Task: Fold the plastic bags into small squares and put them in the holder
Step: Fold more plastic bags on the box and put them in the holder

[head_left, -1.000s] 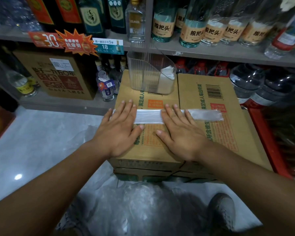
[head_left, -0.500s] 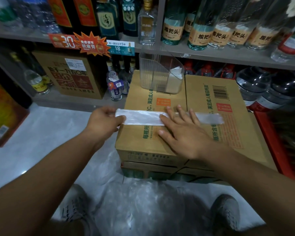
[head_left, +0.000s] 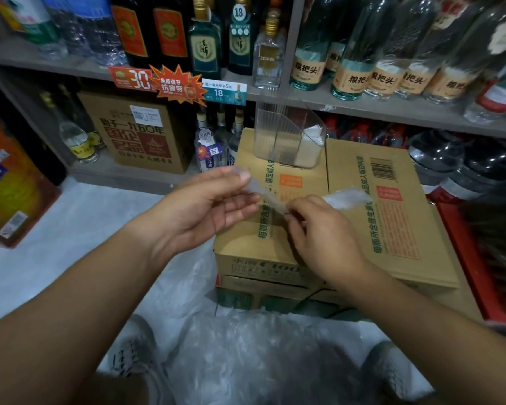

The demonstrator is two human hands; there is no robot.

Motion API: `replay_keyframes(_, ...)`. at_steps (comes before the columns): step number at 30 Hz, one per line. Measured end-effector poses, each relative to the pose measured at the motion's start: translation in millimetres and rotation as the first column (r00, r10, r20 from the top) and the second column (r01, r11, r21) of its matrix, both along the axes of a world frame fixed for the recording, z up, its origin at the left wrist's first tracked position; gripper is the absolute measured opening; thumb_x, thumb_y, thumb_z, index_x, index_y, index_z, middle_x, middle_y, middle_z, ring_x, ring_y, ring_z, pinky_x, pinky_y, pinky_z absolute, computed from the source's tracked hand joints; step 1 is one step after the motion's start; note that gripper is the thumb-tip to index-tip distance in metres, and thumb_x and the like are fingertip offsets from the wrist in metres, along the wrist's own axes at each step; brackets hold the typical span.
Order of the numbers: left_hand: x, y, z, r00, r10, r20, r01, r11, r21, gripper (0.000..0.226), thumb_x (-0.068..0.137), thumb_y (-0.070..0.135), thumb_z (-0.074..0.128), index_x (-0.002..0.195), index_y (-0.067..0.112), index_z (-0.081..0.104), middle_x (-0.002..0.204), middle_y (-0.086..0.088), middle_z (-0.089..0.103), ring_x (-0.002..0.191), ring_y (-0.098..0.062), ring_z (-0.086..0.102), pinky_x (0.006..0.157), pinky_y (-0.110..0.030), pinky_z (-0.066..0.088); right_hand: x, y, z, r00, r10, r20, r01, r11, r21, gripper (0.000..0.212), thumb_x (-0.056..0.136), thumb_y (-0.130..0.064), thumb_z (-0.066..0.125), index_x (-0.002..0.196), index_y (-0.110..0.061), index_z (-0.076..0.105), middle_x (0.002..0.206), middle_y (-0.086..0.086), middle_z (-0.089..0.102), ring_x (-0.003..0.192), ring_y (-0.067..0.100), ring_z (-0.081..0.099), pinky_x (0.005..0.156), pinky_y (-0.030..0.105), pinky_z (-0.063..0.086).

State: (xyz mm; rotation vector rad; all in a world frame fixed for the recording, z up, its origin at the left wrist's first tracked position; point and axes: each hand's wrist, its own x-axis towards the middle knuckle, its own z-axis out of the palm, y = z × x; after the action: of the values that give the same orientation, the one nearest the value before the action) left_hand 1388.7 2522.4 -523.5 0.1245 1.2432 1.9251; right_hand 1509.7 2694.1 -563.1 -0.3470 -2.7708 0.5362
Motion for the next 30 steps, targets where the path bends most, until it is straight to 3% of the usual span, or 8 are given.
replay_keyframes(5, 2.8, 8.5, -14.3, 0.869, -0.163, -0.468, 0.040, 0.965, -0.261, 0.092, 0.063, 0.023, 0.095, 0.142, 0.031, 0.049, 0.128, 0.009, 0.066, 0.118, -0.007, 0.062, 0.101, -0.027, 0.051, 4.3, 3.6, 3.1, 0.991, -0.134, 0.019, 0.128, 0.883, -0.452, 0.009, 0.097, -0.023, 0.062, 0.088, -0.022, 0.062, 0.081, -0.007, 0.064, 0.072, 0.005, 0.058, 0.066, 0.025, 0.048)
replay_keyframes(7, 9.9, 15.7, -23.6, 0.810, -0.269, -0.522, 0.072, 0.927, -0.367, 0.086, 0.074, 0.020, 0.088, 0.147, 0.030, 0.043, 0.128, 0.010, 0.066, 0.122, -0.006, 0.059, 0.101, -0.028, 0.051, 5.3, 2.1, 0.5, 0.986, -0.159, 0.047, 0.153, 0.761, -0.631, 0.011, 0.096, -0.018, 0.063, 0.086, -0.014, 0.061, 0.082, 0.008, 0.067, 0.073, 0.014, 0.061, 0.068, 0.031, 0.048)
replay_keyframes(10, 18.7, 28.2, -40.5, 0.783, -0.281, -0.555, 0.060, 0.922, -0.383, 0.057, 0.085, 0.005, 0.078, 0.132, 0.021, 0.051, 0.102, -0.002, 0.072, 0.099, -0.012, 0.066, 0.089, -0.024, 0.054, 7.7, 1.2, -2.3, 0.980, -0.179, 0.090, 0.182, 0.609, -0.772, 0.013, 0.095, -0.011, 0.063, 0.086, -0.004, 0.058, 0.088, 0.027, 0.066, 0.074, 0.025, 0.058, 0.070, 0.039, 0.049)
replay_keyframes(14, 18.2, 33.6, -50.9, 0.691, -0.360, -0.627, 0.014, 0.873, -0.487, 0.035, 0.091, 0.011, 0.074, 0.123, 0.017, 0.061, 0.086, -0.003, 0.070, 0.073, -0.009, 0.064, 0.073, -0.021, 0.055, 9.5, 5.7, 5.2, 0.972, -0.187, 0.143, 0.212, 0.431, -0.877, 0.007, 0.095, -0.013, 0.067, 0.098, -0.010, 0.060, 0.084, 0.020, 0.068, 0.077, 0.027, 0.064, 0.079, 0.048, 0.056)
replay_keyframes(16, 18.6, 33.7, -54.5, 0.650, -0.411, -0.639, 0.011, 0.846, -0.533, 0.033, 0.093, 0.019, 0.072, 0.124, 0.024, 0.062, 0.094, -0.004, 0.072, 0.080, -0.015, 0.066, 0.077, -0.031, 0.056, 8.5, 13.5, 12.1, 0.972, -0.180, 0.153, 0.216, 0.416, -0.884, 0.024, 0.094, -0.024, 0.069, 0.113, -0.013, 0.059, 0.095, 0.018, 0.072, 0.081, 0.022, 0.069, 0.079, 0.044, 0.058)
replay_keyframes(20, 19.7, 35.2, -55.5, 0.529, -0.509, -0.679, -0.016, 0.794, -0.608, 0.020, 0.096, 0.031, 0.067, 0.116, 0.033, 0.064, 0.089, 0.010, 0.067, 0.077, -0.003, 0.059, 0.074, -0.027, 0.050, -1.6, 32.5, 27.6, 0.980, -0.148, 0.135, 0.187, 0.428, -0.884, 0.044, 0.089, -0.036, 0.073, 0.126, -0.019, 0.055, 0.100, 0.008, 0.076, 0.088, 0.022, 0.073, 0.076, 0.037, 0.057)
replay_keyframes(26, 20.2, 43.6, -56.2, 0.566, -0.474, -0.674, 0.014, 0.823, -0.567, 0.029, 0.084, 0.050, 0.071, 0.108, 0.035, 0.065, 0.090, 0.000, 0.064, 0.085, -0.020, 0.061, 0.081, -0.041, 0.053, -23.9, 50.6, 36.3, 0.972, -0.202, 0.118, 0.202, 0.470, -0.859, 0.010, 0.098, -0.013, 0.064, 0.104, -0.007, 0.068, 0.086, 0.012, 0.076, 0.068, 0.024, 0.071, 0.069, 0.043, 0.058)
replay_keyframes(30, 16.8, 47.5, -57.1, 0.621, -0.457, -0.637, 0.042, 0.831, -0.555, 0.027, 0.087, 0.027, 0.078, 0.111, 0.029, 0.066, 0.082, 0.004, 0.062, 0.074, -0.008, 0.059, 0.074, -0.031, 0.051, -31.2, 66.7, 33.6, 0.953, -0.210, 0.218, 0.294, 0.466, -0.835, 0.006, 0.099, -0.006, 0.057, 0.101, -0.005, 0.063, 0.092, 0.018, 0.074, 0.068, 0.025, 0.075, 0.056, 0.035, 0.061)
